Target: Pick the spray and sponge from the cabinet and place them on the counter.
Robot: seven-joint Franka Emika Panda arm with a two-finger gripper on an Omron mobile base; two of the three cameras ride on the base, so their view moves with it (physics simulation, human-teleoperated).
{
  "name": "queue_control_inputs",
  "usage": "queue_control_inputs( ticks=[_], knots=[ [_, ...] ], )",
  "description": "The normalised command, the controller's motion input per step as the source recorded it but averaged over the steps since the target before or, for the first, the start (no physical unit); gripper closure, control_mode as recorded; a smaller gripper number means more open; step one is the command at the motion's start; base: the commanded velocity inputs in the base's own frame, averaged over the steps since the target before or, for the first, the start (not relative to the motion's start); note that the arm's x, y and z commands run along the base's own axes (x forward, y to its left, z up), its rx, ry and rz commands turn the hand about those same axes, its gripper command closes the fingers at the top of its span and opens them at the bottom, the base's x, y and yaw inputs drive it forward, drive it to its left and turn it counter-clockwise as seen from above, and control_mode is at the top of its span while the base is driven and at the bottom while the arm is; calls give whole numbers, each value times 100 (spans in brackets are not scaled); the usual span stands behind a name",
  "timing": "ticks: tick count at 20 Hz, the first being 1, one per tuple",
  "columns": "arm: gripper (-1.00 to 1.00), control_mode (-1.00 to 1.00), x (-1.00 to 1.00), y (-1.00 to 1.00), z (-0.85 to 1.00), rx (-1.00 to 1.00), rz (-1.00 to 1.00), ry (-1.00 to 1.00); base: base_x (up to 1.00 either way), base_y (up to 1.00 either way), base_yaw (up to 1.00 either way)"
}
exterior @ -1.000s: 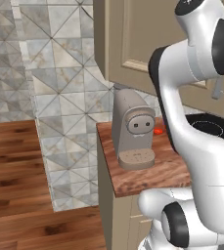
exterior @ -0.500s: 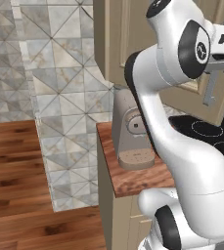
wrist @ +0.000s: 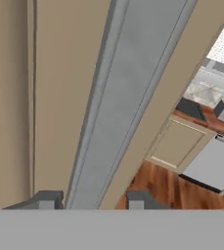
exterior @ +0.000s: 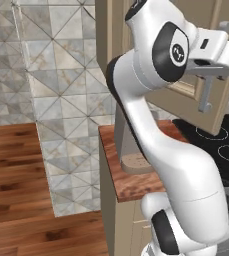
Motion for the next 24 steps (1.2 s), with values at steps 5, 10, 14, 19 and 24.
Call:
queue_control_inputs(
  ticks=[5,10,14,19,24],
  knots=[
    [-100,-100,-1,3,-1,0,0,0,0,0,0],
    [-100,-100,-16,2,-1,0,11,1,0,0,0],
    [-100,-100,-28,0,0,0,20,1,0,0,0],
    [-100,-100,-27,-1,0,0,24,1,0,0,0],
    [-100,-100,-21,-11,0,0,27,0,0,0,0]
  ],
)
